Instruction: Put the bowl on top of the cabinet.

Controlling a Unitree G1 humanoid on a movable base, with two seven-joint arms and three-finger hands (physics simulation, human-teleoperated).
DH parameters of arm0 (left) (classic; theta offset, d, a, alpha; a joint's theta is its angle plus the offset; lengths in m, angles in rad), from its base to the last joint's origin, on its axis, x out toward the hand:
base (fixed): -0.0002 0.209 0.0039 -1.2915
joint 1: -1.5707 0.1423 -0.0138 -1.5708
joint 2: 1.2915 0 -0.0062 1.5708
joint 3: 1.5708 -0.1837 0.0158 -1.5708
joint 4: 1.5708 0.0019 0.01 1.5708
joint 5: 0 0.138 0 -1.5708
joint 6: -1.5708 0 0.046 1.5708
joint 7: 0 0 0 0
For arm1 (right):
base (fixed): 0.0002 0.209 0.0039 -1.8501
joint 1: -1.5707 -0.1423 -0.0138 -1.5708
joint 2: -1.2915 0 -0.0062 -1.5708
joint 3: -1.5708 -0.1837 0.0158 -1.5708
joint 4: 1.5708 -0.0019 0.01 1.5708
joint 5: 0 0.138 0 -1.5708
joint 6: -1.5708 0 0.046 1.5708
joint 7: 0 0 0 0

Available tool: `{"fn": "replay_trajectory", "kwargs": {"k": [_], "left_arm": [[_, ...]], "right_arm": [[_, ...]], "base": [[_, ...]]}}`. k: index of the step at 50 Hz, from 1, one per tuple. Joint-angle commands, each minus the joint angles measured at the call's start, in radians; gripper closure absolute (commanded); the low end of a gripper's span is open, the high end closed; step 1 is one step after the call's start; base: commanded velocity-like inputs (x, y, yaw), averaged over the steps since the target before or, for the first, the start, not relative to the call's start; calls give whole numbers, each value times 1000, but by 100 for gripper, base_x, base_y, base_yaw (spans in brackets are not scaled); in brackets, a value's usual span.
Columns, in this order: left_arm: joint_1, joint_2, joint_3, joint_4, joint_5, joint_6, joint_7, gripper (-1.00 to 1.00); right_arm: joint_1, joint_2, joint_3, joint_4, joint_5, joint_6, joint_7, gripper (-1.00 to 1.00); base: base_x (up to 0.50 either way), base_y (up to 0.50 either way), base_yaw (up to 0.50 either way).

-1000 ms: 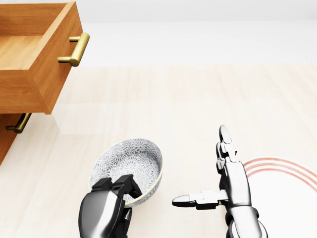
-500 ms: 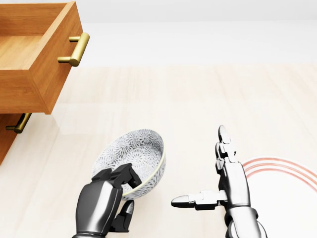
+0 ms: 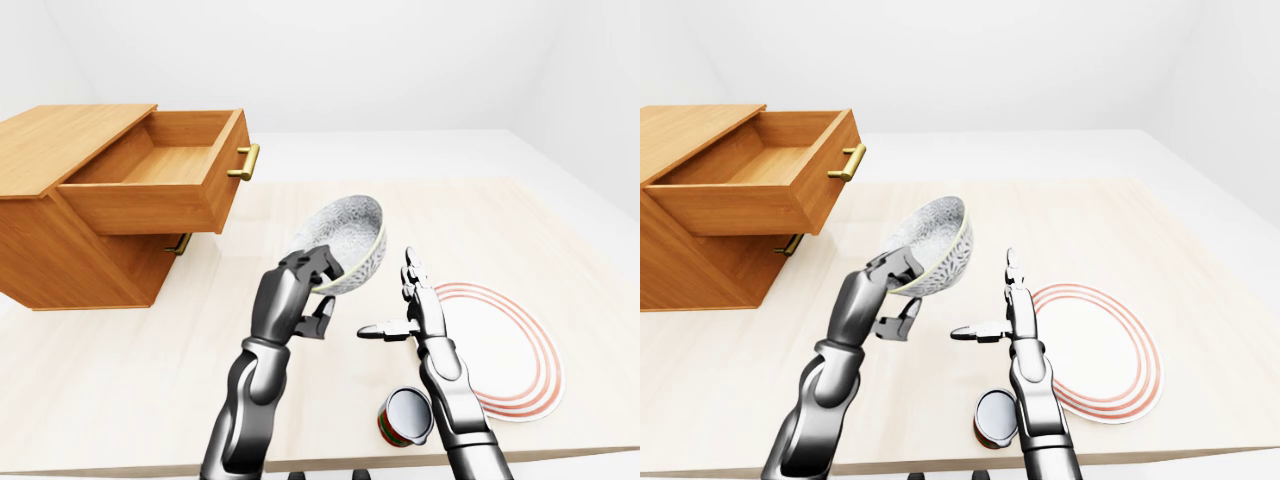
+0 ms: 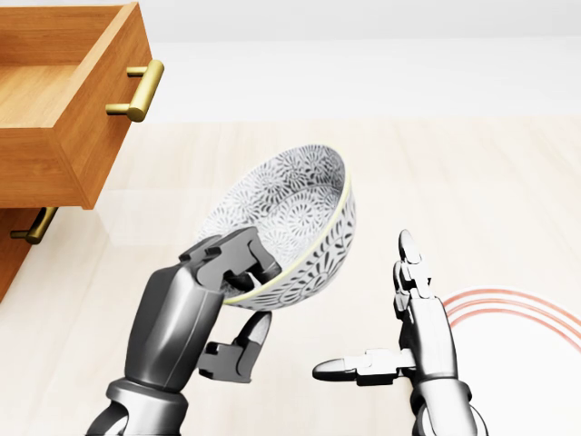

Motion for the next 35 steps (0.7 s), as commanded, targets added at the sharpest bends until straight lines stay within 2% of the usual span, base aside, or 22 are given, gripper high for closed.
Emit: {"fn": "replay_trajectory", "kwargs": {"k": [1, 19, 21, 22, 25, 26, 27, 29, 31, 34, 35], "left_arm": [[-93, -22, 29, -191, -52, 0, -113, 91], [-325, -19, 131, -322, -122, 2, -239, 91], [-350, -15, 140, -334, -127, 31, -248, 91], [-368, -13, 148, -349, -132, 54, -258, 92], [-398, -3, 160, -363, -138, 87, -269, 92], [-420, 2, 173, -372, -147, 110, -277, 92], [-429, 9, 176, -368, -149, 115, -275, 91], [-455, 18, 189, -375, -158, 142, -279, 92], [-468, 31, 198, -366, -164, 145, -275, 91], [-510, 57, 231, -367, -187, 175, -280, 91], [-520, 65, 236, -368, -194, 175, -279, 91]], "right_arm": [[1, 0, 0, -1, 0, 0, 0, -100], [-2, 0, 1, 0, -1, 1, 1, -100], [-1, 0, 2, -1, -2, 1, 1, -100], [0, 1, 3, -7, -3, 5, 0, -100], [-1, 1, 2, -4, -3, 3, 0, -100], [0, 0, 2, -4, -3, 3, 1, -100], [0, 0, 2, -5, -3, 3, 1, -100], [1, 0, 2, -10, -2, 6, 2, -100], [0, 0, 2, -6, -3, 4, 1, -100], [-2, 2, 4, -2, -4, 3, 0, -100], [-2, 2, 4, -1, -4, 3, 1, -100]], "base": [[0, 0, 0], [0, 0, 0], [0, 0, 0], [0, 0, 0], [0, 0, 0], [0, 0, 0], [0, 0, 0], [0, 0, 0], [0, 0, 0], [0, 0, 0], [0, 0, 0]]}}
